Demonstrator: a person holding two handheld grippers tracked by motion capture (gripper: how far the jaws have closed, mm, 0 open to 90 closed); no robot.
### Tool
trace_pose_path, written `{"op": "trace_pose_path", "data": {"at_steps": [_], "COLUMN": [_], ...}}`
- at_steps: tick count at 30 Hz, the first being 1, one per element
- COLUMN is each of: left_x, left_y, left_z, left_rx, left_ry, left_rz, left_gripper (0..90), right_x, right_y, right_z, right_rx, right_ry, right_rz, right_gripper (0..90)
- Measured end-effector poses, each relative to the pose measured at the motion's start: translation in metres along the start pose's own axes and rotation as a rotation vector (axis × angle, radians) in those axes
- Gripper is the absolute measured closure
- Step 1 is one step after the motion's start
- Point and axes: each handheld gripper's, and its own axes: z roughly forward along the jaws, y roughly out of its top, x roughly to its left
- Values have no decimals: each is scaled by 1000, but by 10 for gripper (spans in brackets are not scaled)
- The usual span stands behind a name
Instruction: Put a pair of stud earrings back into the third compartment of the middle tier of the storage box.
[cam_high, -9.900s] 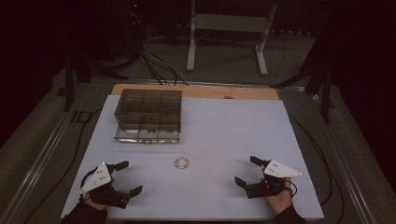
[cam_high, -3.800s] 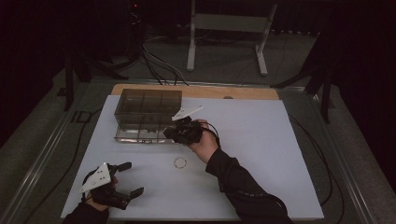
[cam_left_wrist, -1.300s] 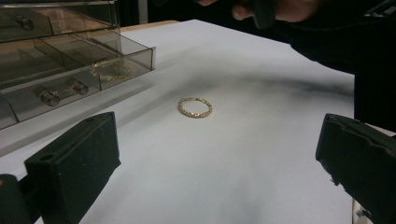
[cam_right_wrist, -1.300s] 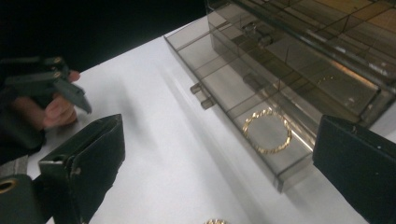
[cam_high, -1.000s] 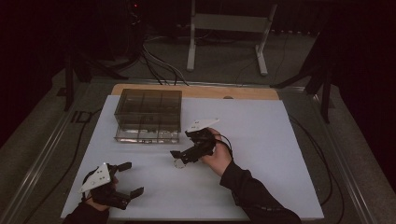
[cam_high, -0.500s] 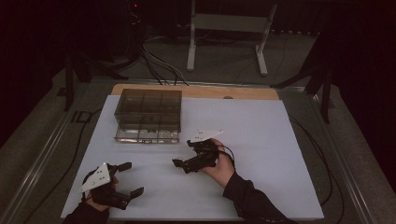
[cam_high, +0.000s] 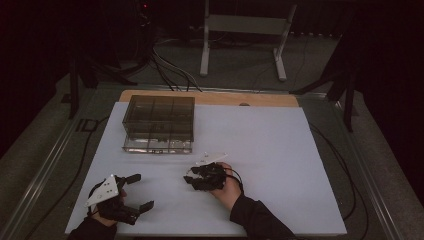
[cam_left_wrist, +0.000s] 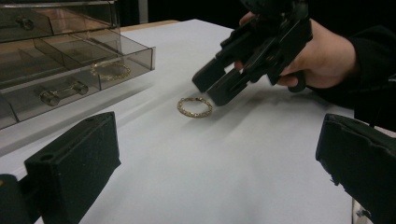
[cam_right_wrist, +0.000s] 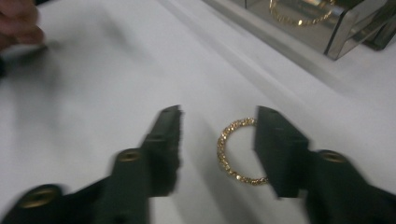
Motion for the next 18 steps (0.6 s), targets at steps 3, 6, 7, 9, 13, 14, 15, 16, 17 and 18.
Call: {"op": "trace_pose_path", "data": {"at_steps": [3,6,7,9,13,14,15,16,17,18], "left_x": [0,0,0,0,0,0,0,0,0,0], "left_y": [0,0,0,0,0,0,0,0,0,0], "left_z": [0,0,0,0,0,0,0,0,0,0], "left_rx": [1,-2,-3,1,-3,-1,1,1,0,-1], "left_ry": [0,1,0,0,0,0,2,2,3,3], "left_rz": [2,0,0,2,2,2,2,2,1,1], "left_gripper": [6,6,6,6,6,6,6,6,6,6], "right_x": [2,4,5,5,5,5,5,6,6,6], "right_y": [-2,-3,-3,-3,-2,-2,-3,-3,-4,-4], "right_z": [8,13,15,18,21,22,22,22,22,22], "right_rx": [22,35,39,50,61,62,59,59,56,55], "right_ry": [-8,-21,-36,-39,-65,-70,-76,-80,-87,-88], "right_rz": [-9,-27,-42,-50,-54,-53,-58,-67,-72,-69], "right_gripper": [614,682,697,739,804,817,824,831,845,855]}}
